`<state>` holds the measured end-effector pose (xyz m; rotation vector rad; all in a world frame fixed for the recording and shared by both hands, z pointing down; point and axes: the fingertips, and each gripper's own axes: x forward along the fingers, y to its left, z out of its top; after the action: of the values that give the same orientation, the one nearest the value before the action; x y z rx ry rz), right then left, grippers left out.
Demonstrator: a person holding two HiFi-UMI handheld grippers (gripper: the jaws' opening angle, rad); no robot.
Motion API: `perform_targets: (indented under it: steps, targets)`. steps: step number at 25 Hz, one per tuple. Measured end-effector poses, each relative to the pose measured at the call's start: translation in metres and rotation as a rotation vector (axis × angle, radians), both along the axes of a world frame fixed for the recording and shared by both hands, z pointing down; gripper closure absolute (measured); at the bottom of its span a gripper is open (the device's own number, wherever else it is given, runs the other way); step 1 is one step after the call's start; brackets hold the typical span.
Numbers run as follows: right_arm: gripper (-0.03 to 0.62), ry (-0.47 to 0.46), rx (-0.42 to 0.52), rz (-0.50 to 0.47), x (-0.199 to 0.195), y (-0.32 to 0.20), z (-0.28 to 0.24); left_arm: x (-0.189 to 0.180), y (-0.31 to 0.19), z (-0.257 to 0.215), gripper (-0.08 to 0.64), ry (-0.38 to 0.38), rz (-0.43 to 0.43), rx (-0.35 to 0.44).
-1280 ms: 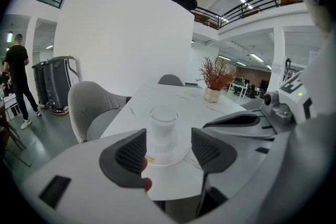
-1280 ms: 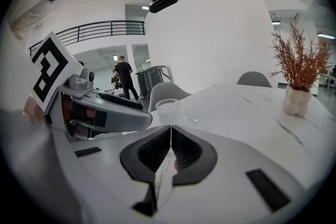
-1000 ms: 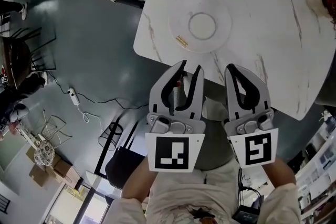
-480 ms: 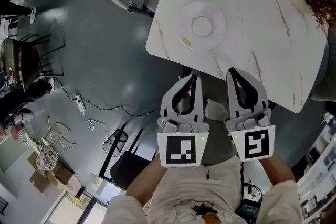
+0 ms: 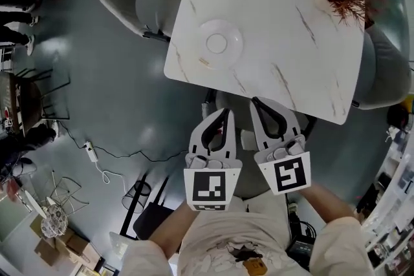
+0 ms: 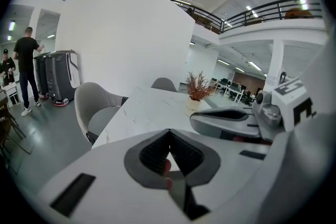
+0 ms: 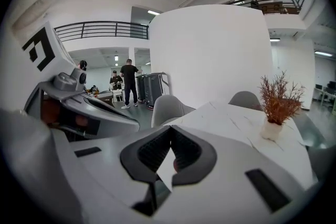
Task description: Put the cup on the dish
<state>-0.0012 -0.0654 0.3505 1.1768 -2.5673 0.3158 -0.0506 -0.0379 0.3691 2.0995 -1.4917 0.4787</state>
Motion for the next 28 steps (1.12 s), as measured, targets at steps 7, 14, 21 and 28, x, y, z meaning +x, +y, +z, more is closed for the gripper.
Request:
perform_targets:
  steps: [7, 14, 21, 28]
  targets:
    - [0.588, 0.026, -0.032, 0.035, 0.022, 0.015, -0.029, 0.016, 0.018, -0.026, 0.557, 0.012, 0.064, -0.021]
    - [0.588, 0.051, -0.015, 0.031, 0.033, 0.037, -0.047, 0.019, 0.035, -0.061, 0.557, 0.003, 0.091, 0.014]
    - [0.588, 0.005, 0.006, 0.050, 0.036, 0.049, -0.081, 0.025, 0.057, -0.081, 0.557, -0.008, 0.137, 0.025]
    - [0.588, -0.017, 0.042, 0.060, 0.041, 0.065, -0.119, 0.041, 0.076, -0.103, 0.555, 0.018, 0.186, 0.041]
